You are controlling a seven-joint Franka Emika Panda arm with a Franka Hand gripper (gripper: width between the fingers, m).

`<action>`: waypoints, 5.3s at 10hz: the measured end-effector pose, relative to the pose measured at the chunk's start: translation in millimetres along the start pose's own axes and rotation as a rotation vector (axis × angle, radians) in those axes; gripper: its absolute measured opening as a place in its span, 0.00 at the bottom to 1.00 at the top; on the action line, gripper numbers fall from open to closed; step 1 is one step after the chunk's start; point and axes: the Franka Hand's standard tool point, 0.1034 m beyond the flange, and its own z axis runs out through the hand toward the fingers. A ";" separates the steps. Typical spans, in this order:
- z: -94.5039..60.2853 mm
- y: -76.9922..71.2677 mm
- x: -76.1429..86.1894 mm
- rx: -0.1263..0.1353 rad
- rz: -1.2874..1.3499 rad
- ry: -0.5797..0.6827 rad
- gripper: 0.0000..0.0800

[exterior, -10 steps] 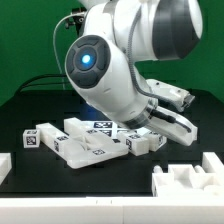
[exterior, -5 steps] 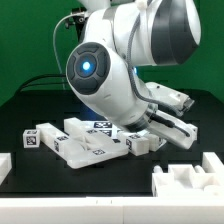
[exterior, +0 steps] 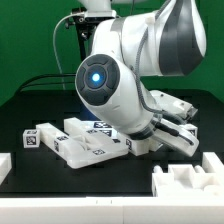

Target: Assemble chair

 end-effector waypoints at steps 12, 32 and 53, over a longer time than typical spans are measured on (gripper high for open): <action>-87.6 -2.7 -43.9 -0.006 -0.089 0.174 0.36; -163.0 -76.6 -47.6 0.123 -0.557 1.152 0.36; -186.8 -158.4 1.9 0.021 -0.836 1.414 0.36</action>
Offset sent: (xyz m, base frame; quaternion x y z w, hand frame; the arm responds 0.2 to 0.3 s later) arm 0.0000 0.0000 0.0000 0.0000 0.0000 0.0000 1.0000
